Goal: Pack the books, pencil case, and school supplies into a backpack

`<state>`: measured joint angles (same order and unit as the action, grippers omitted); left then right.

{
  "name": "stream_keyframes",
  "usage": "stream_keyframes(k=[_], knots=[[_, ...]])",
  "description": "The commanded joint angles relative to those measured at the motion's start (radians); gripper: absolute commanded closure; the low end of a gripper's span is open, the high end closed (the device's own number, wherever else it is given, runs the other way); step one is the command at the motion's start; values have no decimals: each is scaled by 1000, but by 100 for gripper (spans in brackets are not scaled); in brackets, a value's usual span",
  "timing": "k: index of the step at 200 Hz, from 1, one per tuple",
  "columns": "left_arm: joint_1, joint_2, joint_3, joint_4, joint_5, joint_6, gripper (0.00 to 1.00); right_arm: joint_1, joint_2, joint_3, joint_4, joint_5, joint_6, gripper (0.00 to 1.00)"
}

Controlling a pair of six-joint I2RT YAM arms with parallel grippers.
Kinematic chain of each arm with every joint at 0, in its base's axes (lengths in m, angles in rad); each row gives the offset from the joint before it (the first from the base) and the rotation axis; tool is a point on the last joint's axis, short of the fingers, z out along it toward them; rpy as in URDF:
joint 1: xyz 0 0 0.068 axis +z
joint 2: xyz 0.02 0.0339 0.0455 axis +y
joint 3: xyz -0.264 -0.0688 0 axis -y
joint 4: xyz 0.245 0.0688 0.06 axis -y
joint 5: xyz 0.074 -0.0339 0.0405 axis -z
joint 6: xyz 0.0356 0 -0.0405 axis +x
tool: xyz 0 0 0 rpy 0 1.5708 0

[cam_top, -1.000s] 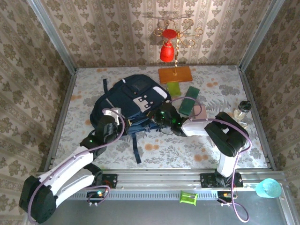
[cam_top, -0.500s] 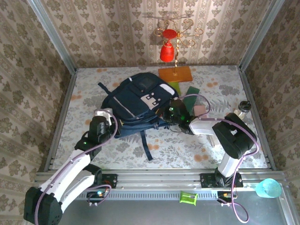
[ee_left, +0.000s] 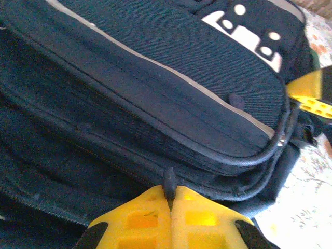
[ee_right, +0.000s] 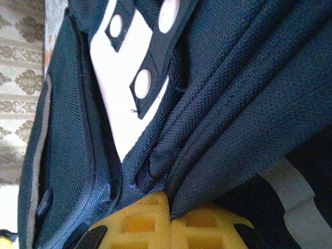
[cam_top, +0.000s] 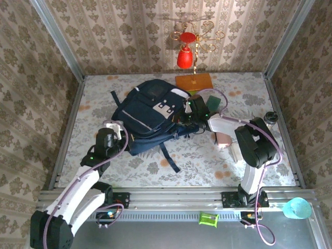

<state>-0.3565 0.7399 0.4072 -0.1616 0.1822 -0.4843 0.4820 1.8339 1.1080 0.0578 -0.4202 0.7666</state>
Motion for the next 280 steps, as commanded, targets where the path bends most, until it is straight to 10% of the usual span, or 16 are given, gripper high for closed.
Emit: stream_keyframes(k=[1,70,130,280], knots=[[-23,-65,40,-63,67,18,100,18,46,82,-50,-94,-86,98],[-143,-4,41,81,137,-28,100,-15,164,346,-239,-61,-181,82],[-205,132,63,232,117,-37,100,39,-89,102,-236,27,-129,47],[-261,142,66,274,117,15,100,209,-75,24,-88,142,50,38]])
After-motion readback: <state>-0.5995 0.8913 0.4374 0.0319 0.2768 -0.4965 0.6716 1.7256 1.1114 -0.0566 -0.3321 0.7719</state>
